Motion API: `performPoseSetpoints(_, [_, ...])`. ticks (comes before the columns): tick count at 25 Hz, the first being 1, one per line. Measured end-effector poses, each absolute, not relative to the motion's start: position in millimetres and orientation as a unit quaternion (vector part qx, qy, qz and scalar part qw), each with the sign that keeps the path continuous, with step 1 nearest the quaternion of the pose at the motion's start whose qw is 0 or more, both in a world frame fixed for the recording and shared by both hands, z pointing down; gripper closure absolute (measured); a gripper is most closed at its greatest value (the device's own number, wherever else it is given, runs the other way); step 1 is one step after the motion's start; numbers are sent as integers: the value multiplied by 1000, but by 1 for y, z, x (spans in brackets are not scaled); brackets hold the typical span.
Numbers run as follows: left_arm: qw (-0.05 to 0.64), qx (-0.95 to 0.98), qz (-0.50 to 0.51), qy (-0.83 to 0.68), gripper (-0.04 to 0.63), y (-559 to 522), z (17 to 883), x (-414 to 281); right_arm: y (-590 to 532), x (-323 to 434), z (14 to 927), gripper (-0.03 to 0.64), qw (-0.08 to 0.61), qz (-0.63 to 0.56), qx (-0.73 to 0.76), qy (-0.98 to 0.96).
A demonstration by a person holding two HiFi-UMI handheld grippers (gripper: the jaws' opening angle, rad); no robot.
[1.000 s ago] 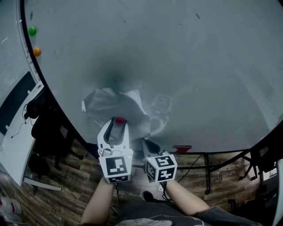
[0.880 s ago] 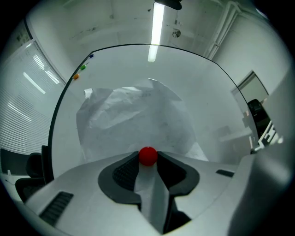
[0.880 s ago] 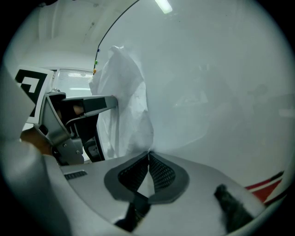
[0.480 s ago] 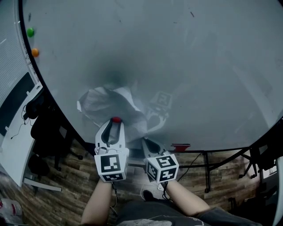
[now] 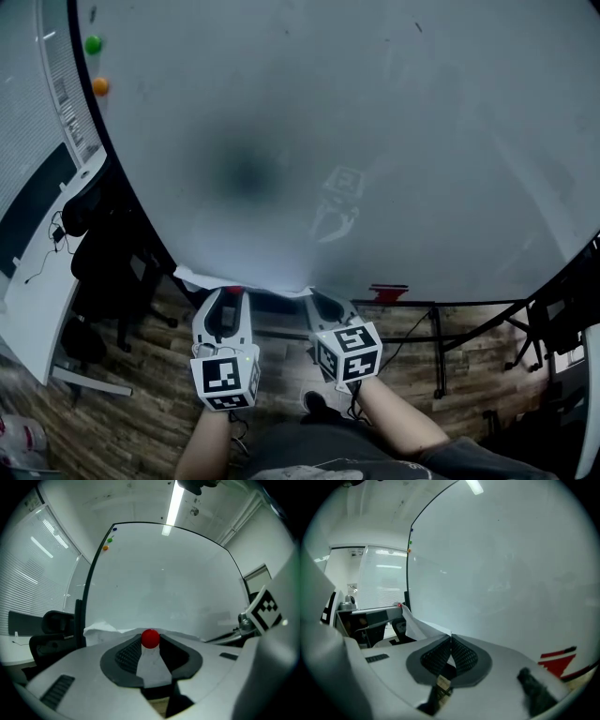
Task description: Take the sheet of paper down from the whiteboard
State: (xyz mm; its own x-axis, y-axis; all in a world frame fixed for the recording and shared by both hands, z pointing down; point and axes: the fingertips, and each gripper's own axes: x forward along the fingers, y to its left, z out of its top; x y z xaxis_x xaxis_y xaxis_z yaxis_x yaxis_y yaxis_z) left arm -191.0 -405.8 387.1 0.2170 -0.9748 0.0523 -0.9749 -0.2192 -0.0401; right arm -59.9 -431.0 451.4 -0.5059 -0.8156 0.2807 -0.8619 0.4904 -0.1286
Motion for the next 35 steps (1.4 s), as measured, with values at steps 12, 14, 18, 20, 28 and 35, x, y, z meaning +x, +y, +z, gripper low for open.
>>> performPoseSetpoints(12, [53,821,64,-565,469,-314,450,-188,-332,-25,516,595,189,166,546,-799])
performPoseSetpoints(14, [59,825,63,-558,469,-307,456,-180,-322,-12,524,595,194,174,557,-788])
performPoseSetpoints(18, [63,833,63,-546,469,-291,461,-162,-308,14,529,595,188,177,579,-773])
performPoseSetpoints(20, [67,836,64,-541,469,-282,464,-153,-301,28,532,595,184,182,590,-765])
performPoseSetpoints(28, [61,843,76,-529,469,-243,465,-92,-262,96,528,595,164,191,606,-755])
performPoseSetpoints(35, [59,843,86,-528,469,-170,467,-26,-209,178,525,595,152,198,627,-738])
